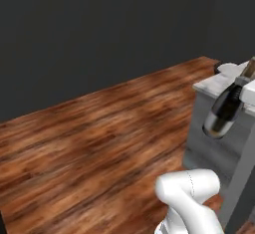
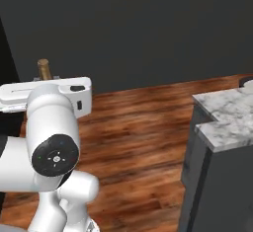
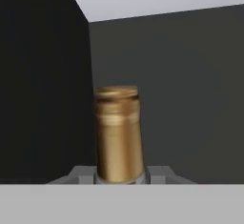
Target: Get the candle and the wine from the cabinet and move them to the dining counter.
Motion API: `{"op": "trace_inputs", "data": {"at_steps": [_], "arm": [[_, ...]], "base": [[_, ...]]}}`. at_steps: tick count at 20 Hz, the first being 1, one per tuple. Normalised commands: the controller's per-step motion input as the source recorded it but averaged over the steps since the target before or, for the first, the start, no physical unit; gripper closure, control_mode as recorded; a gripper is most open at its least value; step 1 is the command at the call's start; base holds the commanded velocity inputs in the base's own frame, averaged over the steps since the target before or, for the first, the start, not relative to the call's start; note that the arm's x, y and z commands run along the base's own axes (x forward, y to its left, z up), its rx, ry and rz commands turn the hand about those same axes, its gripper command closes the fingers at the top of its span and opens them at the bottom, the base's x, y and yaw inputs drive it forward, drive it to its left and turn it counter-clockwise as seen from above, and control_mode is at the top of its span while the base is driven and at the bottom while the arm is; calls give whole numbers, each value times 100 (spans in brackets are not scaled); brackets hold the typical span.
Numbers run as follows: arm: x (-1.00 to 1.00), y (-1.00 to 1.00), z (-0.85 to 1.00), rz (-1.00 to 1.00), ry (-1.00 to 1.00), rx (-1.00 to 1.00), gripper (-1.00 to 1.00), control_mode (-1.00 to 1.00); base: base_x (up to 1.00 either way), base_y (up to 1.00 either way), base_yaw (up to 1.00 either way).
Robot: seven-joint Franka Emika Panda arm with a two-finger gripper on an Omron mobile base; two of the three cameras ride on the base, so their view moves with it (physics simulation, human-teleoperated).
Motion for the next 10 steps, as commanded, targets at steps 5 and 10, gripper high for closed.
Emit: {"op": "trace_inputs", "data": {"at_steps": [5,10], "arm": [[0,0,0,0,0,0,100,100],[0,0,0,0,0,0,100,100]], "base": [[71,59,-33],[69,61,-38]]}}
